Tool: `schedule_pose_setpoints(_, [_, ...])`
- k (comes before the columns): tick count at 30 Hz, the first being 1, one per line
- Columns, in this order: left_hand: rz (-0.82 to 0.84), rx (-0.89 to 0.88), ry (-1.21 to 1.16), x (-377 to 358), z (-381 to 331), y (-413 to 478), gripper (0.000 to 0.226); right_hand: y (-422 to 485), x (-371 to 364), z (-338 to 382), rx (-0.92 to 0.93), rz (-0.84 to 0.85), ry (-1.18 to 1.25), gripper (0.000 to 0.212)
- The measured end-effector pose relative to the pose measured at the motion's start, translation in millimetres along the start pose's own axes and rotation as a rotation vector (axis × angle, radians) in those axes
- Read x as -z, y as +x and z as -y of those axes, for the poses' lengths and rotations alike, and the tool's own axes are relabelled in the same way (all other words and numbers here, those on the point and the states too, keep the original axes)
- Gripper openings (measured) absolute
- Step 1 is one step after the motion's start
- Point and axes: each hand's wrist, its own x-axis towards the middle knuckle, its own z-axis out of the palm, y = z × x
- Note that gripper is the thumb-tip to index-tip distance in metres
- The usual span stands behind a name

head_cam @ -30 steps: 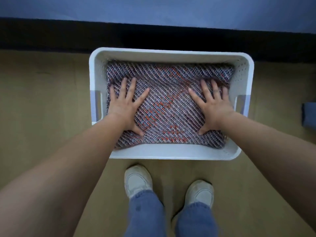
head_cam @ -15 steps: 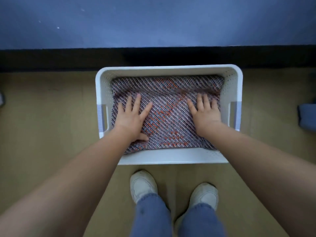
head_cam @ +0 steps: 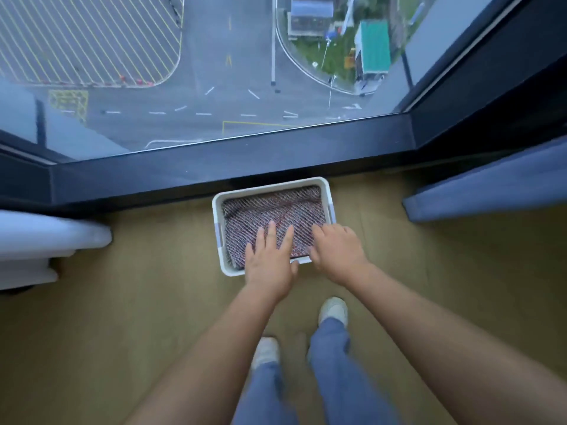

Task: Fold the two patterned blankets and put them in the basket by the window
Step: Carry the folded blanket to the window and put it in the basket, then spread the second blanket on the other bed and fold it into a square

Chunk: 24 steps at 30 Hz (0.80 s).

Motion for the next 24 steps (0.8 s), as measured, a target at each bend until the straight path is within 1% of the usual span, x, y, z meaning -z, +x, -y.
schedule_pose_setpoints(2, [-0.041,-0.037,0.0,27,-14,-30,0.068,-38,24,1,-0.102,-0.061,0.052,0.034])
schedule_pose_setpoints(4, [-0.059,-0.12,0.057,50,-28,-63,0.067,-82,47,2,-0.188,-0.111,0.085,0.04])
schedule_pose_setpoints(8, [-0.037,-0.279,0.203,82,-57,-131,0.068,-177,75,2,-0.359,-0.202,0.143,0.053])
schedule_pose_setpoints(11, [-0.025,-0.418,0.317,104,-88,-180,0.062,-254,83,0,-0.468,-0.22,0.183,0.055])
schedule_pose_setpoints(13, [-0.025,-0.55,0.429,111,-118,-217,0.056,-313,84,-3,-0.552,-0.231,0.23,0.056])
schedule_pose_setpoints(16, [-0.024,-0.666,0.523,116,-172,-275,0.052,-403,85,-12,-0.679,-0.292,0.297,0.056])
schedule_pose_setpoints(19, [-0.041,-0.817,0.619,100,-240,-346,0.044,-512,74,-20,-0.792,-0.328,0.338,0.057])
schedule_pose_setpoints(21, [-0.084,-0.922,0.659,83,-282,-389,0.04,-577,67,-27,-0.848,-0.355,0.34,0.057])
schedule_pose_setpoints(24, [-0.116,-1.08,0.726,22,-347,-492,0.037,-709,28,-22,-1.037,-0.398,0.342,0.053])
